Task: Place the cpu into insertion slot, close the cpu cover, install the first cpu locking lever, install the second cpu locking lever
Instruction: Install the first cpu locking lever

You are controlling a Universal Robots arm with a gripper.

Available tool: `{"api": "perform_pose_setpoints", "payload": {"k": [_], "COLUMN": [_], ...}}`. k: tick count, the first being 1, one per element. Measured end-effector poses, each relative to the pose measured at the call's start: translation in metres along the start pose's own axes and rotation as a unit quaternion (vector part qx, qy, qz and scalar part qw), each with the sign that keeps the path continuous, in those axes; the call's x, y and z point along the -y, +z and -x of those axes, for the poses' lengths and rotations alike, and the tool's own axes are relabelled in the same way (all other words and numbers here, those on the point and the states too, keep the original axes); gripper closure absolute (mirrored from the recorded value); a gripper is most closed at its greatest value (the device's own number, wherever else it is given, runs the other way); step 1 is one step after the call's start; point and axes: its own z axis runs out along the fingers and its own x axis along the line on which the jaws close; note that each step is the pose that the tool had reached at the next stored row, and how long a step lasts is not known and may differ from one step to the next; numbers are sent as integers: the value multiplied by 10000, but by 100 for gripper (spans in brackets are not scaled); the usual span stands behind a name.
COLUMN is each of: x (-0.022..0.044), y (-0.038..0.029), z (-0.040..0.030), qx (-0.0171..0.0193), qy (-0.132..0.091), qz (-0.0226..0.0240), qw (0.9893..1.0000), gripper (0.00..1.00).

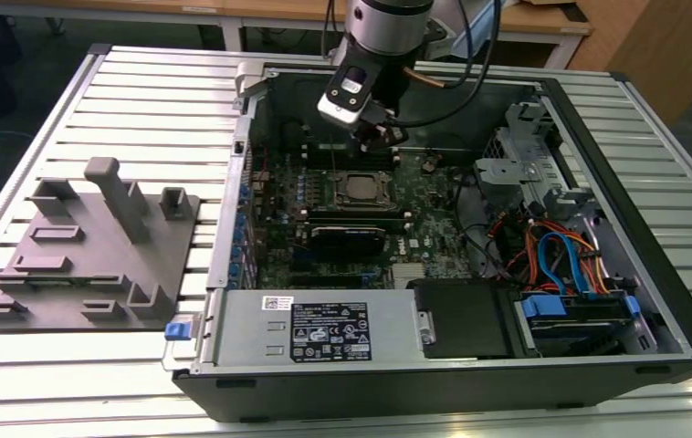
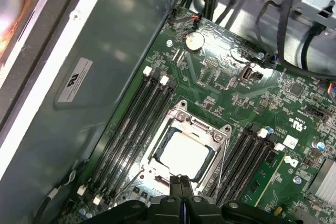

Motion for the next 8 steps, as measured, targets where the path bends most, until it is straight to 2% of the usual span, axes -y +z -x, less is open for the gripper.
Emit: {"api": "perform_pose_setpoints", "payload": {"k": [5,8], "x": [0,0], "y": [-1,0], "z": [1,1], "qx": [0,-1], "qy": [-252,-445], "qz": [-18,-31], "qw": [9997,9990], "gripper": [89,89]}}
